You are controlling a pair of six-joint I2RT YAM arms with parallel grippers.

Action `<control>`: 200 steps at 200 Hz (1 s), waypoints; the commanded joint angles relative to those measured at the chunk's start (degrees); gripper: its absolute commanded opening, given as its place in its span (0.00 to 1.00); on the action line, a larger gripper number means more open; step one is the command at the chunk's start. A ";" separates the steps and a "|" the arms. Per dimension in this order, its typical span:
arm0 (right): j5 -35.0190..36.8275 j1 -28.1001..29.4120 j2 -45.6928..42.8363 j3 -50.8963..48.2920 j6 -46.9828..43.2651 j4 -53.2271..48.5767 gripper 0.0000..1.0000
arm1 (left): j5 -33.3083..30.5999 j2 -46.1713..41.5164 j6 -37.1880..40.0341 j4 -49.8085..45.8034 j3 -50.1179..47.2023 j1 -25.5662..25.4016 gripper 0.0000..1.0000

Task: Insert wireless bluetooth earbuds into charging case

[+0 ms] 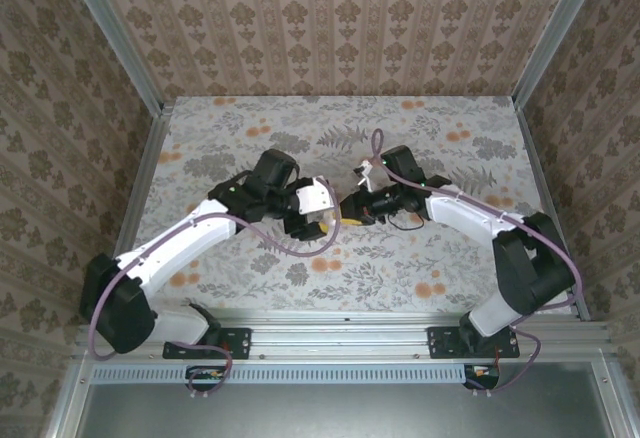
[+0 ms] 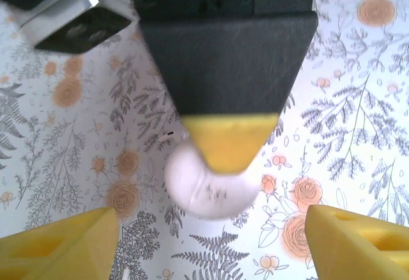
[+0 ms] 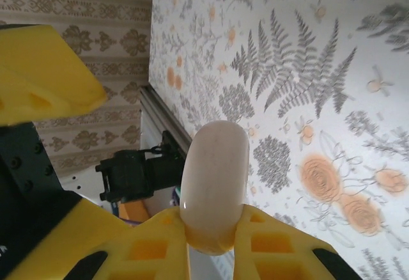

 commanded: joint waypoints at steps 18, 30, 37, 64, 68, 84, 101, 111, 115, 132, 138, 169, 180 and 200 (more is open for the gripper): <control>2.67 -1.75 -8.12 -5.10 -9.65 9.07 0.16 | 12.08 -5.12 -7.29 9.42 -4.28 3.92 0.74; 3.48 -1.99 -11.30 -5.73 -13.86 8.69 0.16 | 16.20 -6.14 -9.34 12.19 -5.56 5.30 0.72; 3.62 -2.11 -12.51 -6.07 -16.23 8.55 0.16 | 17.87 -6.60 -10.65 13.81 -6.37 5.87 0.70; 2.22 -2.92 -16.66 -8.01 -25.03 9.57 0.17 | 21.74 -7.54 -12.76 17.73 -7.74 6.71 0.68; 1.73 -3.05 -17.09 -8.27 -26.37 9.71 0.17 | 22.32 -7.50 -12.97 17.96 -7.68 6.79 0.68; 0.55 -3.47 -18.62 -8.51 -30.53 9.00 0.17 | 24.51 -7.13 -13.73 18.63 -7.60 6.72 0.67; -1.02 -3.55 -19.77 -8.27 -35.88 7.55 0.17 | 26.73 -6.57 -14.48 19.73 -7.71 6.71 0.66; -1.82 -3.55 -20.34 -7.99 -39.30 6.17 0.17 | 27.73 -6.16 -14.71 19.84 -7.50 6.63 0.66; -2.31 -3.58 -20.45 -7.83 -40.73 5.51 0.17 | 28.13 -6.00 -14.70 19.78 -7.41 6.55 0.66; -4.02 -3.53 -21.11 -7.58 -46.26 3.59 0.17 | 29.32 -5.52 -14.54 19.58 -7.03 6.07 0.64; -4.35 -3.44 -21.31 -7.47 -48.12 3.05 0.17 | 29.54 -5.44 -14.20 19.37 -6.94 5.82 0.63; -9.13 -3.48 -22.25 -7.61 -57.47 2.06 0.16 | 28.39 -5.31 -11.43 17.26 -6.30 4.39 0.60; -10.26 -3.49 -22.39 -7.98 -58.75 3.36 0.15 | 28.37 -5.26 -11.20 17.12 -6.25 4.17 0.60; -12.42 -3.55 -21.34 -7.58 -58.90 5.41 0.16 | 28.67 -5.35 -10.37 17.12 -6.35 3.50 0.59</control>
